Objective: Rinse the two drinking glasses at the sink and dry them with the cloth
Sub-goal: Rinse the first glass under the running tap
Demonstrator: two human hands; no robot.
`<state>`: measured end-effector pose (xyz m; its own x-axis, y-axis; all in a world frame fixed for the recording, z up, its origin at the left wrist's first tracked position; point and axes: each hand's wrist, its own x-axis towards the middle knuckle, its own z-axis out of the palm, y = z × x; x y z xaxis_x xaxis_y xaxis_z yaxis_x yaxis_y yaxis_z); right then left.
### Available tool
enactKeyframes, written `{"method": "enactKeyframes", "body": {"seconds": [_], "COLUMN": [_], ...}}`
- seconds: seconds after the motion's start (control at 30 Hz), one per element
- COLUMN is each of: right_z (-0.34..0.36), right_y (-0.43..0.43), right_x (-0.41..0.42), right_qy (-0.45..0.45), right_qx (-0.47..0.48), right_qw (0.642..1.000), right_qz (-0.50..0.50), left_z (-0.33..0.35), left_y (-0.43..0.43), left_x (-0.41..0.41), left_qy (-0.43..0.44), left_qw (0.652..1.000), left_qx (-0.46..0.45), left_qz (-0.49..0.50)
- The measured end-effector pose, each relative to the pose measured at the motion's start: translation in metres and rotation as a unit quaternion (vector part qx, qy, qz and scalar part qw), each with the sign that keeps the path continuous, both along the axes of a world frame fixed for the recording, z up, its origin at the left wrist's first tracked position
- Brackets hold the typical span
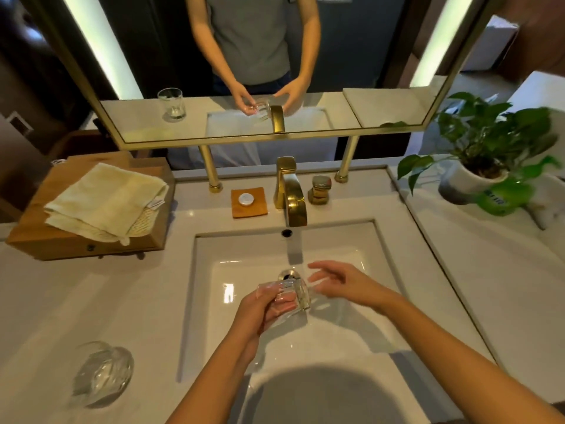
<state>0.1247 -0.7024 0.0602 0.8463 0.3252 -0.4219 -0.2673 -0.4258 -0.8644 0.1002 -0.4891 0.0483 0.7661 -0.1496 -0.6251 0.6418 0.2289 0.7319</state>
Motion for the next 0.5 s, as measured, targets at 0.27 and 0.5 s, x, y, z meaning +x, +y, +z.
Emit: {"method": "enactKeyframes", "body": {"seconds": [0.27,0.5], "right_z": [0.015,-0.045], "right_y": [-0.020,0.014], "right_x": [0.152,0.223], "right_qy": [-0.157,-0.144], "right_qx": [-0.124,-0.205], "right_qw": [0.977,0.938], "right_qz": [-0.071,-0.241], "left_z": [-0.006,-0.017], "left_y": [-0.028,-0.035], "left_x": [0.017,0.060], "left_qy": [0.026,0.031], "left_qw": [0.998,0.999], "left_qx": [-0.035,-0.010], "left_qz": [0.046,0.005]}}
